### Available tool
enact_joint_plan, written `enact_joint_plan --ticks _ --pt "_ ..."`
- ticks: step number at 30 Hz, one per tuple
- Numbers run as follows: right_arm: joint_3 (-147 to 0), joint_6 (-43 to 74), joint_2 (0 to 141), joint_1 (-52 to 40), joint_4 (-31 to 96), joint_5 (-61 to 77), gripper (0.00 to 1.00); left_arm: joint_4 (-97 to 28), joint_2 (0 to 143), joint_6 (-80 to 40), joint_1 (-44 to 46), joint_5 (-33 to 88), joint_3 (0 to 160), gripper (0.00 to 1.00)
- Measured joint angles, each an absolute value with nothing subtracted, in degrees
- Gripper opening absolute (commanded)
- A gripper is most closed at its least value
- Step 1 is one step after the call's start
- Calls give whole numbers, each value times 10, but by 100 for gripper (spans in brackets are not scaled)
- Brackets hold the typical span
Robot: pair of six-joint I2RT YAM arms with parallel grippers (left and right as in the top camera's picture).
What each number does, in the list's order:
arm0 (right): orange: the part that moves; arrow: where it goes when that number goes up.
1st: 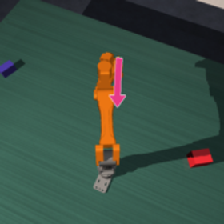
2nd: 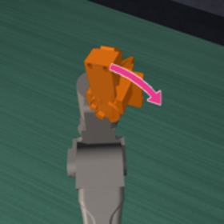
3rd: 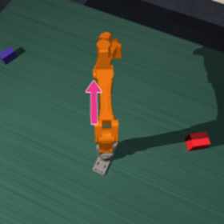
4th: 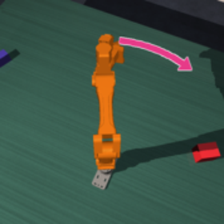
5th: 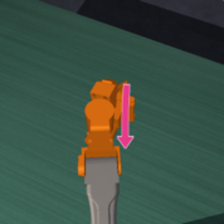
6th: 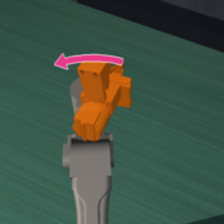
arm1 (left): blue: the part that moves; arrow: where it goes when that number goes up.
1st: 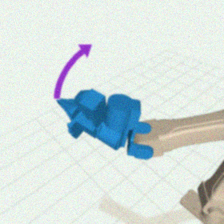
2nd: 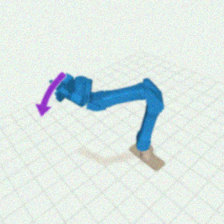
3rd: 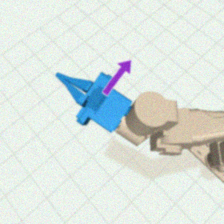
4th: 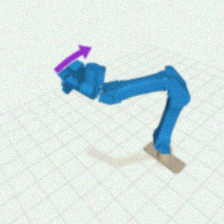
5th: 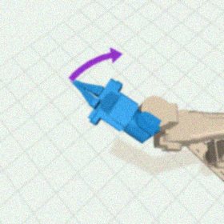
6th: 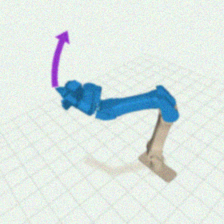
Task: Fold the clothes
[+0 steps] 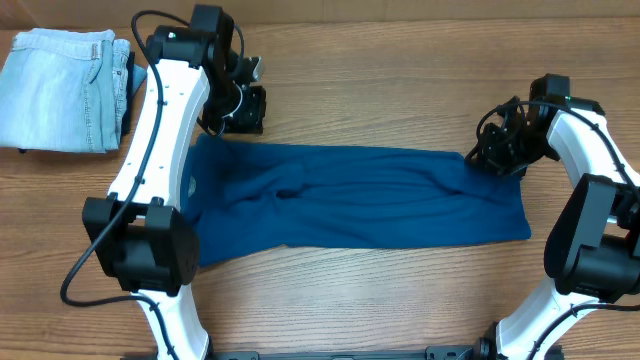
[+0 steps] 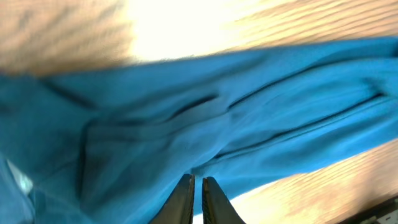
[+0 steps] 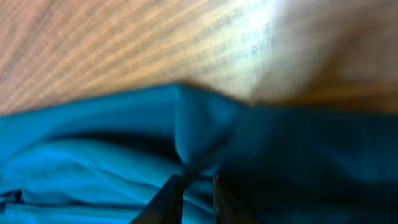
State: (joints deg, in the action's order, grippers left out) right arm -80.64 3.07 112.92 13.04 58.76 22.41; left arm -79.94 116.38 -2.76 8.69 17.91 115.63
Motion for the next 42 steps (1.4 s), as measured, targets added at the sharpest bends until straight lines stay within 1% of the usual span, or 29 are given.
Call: enact_joint_plan --ticks 4,8,10,12,14,17,18,19,21,23,24,25,30,38,42 --pt "-804 30 1129 130 645 224 16 -774 1117 -27 94 193 1171 13" --pt "-801 30 1117 130 706 223 16 -767 1083 -27 94 196 1178 13" --pt "-799 30 1091 130 735 222 16 -767 1076 -27 94 196 1179 13" --pt "-799 30 1050 130 760 219 18 -767 1075 -27 94 196 1179 13" --pt "-799 32 1002 130 765 213 38 -766 1075 -26 94 196 1179 14" --pt "-799 39 950 130 745 206 62 -766 1075 -26 94 196 1179 14" --pt "-799 40 943 131 734 202 66 -767 1075 -25 94 196 1179 14" --pt "-799 41 942 131 722 196 68 -767 1075 -25 94 196 1179 14" --pt "-799 51 948 132 702 179 69 -769 1075 -25 94 196 1179 15" --pt "-798 60 959 136 693 162 69 -771 1075 -25 94 196 1179 15" --pt "-798 62 965 138 691 154 67 -771 1075 -25 94 196 1179 15" --pt "-798 64 971 142 690 146 63 -772 1075 -25 94 196 1179 15" --pt "-795 79 1010 169 679 118 61 -775 1075 -25 94 196 1179 15" --pt "-794 85 1033 174 656 111 66 -771 1075 -25 94 196 1179 16" --pt "-785 93 1036 172 661 112 66 -769 1075 -25 94 196 1179 16"
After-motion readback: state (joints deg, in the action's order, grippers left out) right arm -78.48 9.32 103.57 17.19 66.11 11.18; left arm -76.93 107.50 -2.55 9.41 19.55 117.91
